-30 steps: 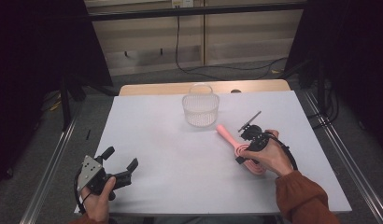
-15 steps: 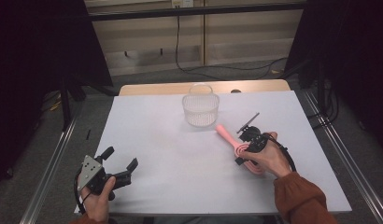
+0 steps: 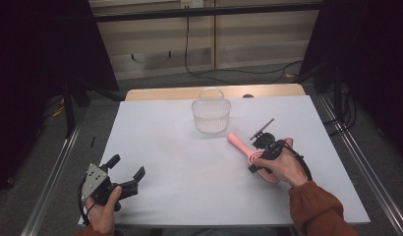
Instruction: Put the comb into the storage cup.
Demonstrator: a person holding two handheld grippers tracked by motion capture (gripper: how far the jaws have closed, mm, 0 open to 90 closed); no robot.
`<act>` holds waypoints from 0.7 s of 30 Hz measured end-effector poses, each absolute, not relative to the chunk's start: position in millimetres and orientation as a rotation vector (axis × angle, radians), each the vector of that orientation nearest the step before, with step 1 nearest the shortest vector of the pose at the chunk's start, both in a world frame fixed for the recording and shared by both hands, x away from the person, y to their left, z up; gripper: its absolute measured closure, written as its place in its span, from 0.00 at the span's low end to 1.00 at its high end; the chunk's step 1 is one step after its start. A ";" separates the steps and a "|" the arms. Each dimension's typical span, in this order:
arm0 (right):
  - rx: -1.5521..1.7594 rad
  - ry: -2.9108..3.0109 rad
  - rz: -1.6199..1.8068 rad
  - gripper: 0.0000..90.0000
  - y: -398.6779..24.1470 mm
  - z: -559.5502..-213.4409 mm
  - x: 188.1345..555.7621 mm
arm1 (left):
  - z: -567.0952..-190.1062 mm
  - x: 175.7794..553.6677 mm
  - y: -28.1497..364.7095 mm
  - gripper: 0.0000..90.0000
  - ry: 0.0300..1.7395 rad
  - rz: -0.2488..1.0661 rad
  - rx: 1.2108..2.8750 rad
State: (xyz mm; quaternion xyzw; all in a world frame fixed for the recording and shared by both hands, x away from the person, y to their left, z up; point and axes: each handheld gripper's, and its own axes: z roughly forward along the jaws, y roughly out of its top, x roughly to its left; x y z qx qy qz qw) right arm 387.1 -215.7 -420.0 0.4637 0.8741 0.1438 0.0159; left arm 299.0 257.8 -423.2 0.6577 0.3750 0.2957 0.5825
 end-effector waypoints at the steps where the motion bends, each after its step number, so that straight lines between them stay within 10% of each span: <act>1: 1.442 2.719 0.447 0.21 -215.7 -420.0 387.1 | -423.2 299.0 257.7 0.03 0.875 0.691 1.536; 21: 1.402 2.737 0.461 0.15 -219.1 -416.0 388.2 | -423.2 299.3 257.6 0.03 0.874 0.689 1.539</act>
